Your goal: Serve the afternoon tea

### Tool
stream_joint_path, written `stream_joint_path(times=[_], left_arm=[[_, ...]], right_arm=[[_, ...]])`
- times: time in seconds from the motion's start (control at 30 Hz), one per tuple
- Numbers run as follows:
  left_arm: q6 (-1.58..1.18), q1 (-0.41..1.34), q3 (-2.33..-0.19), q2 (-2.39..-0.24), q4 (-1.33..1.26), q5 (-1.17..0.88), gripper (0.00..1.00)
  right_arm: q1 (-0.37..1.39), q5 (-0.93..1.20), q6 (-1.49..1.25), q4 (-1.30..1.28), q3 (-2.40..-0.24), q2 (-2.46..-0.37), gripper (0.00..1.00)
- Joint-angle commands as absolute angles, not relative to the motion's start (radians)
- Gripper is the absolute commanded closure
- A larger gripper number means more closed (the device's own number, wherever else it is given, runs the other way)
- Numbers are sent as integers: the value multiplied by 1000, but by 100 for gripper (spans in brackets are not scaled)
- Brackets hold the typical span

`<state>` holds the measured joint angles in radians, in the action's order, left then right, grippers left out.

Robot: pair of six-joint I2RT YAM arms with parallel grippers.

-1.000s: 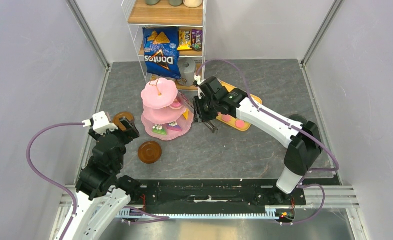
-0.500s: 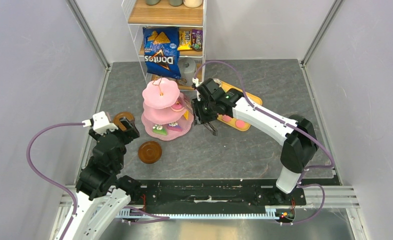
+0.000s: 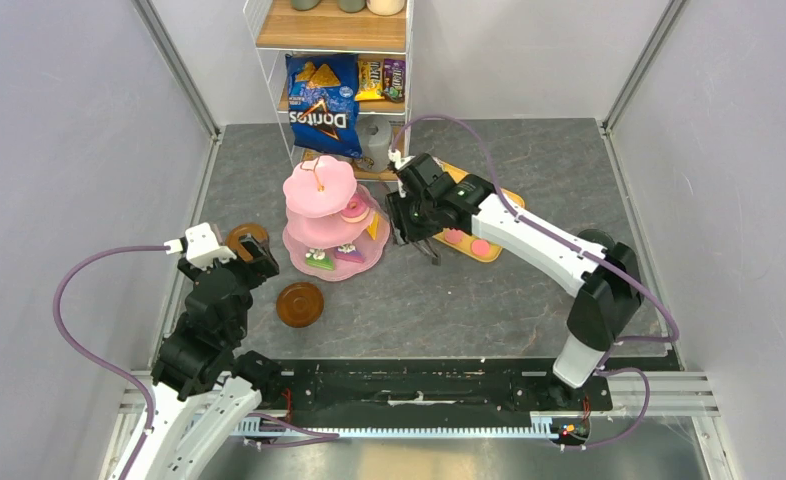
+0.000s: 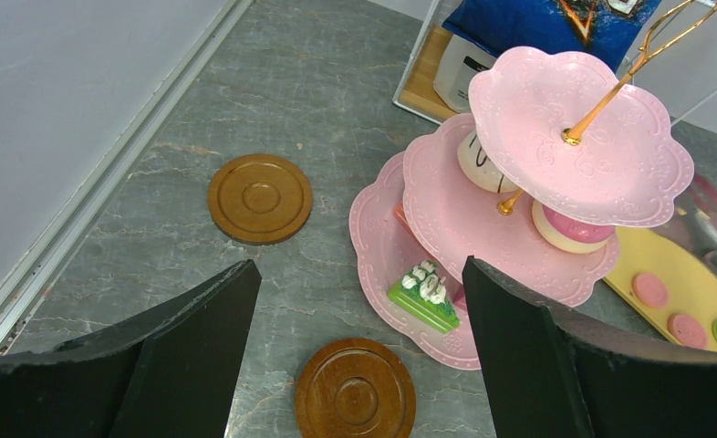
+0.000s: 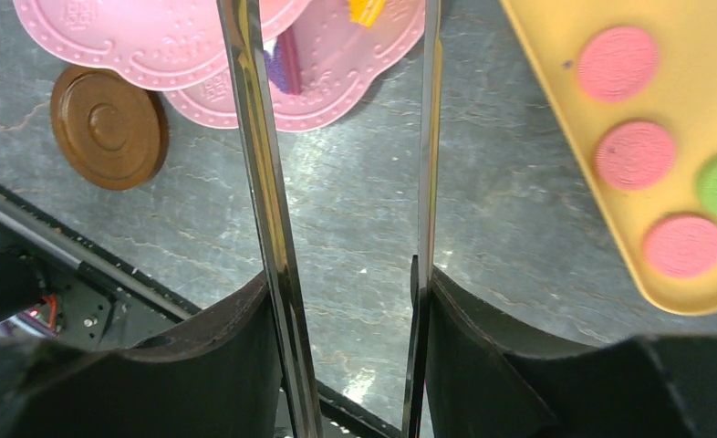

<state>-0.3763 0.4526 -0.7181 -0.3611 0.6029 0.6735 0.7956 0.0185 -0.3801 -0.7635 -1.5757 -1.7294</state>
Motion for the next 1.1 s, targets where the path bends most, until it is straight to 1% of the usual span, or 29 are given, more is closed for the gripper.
stream_joint_path(times=[0.0, 0.23, 0.43, 0.7, 0.93, 1.07], left_arm=[[-396, 445, -715, -362, 572, 668, 10], [-396, 445, -716, -361, 572, 667, 10], [-396, 445, -716, -360, 572, 667, 10], [-396, 445, -716, -362, 572, 665, 10], [-396, 445, -717, -361, 572, 666, 10], [-396, 445, -717, -361, 572, 664, 10]], right_arm=[[780, -132, -323, -773, -1577, -1621, 42], [628, -133, -276, -753, -1474, -1526, 42], [460, -94, -242, -704, -1422, -1541, 42], [363, 24, -278, -630, -1466, -1672, 42], [341, 81, -300, -624, -1595, -1855, 42], [333, 88, -305, -624, -1651, -1926, 42]])
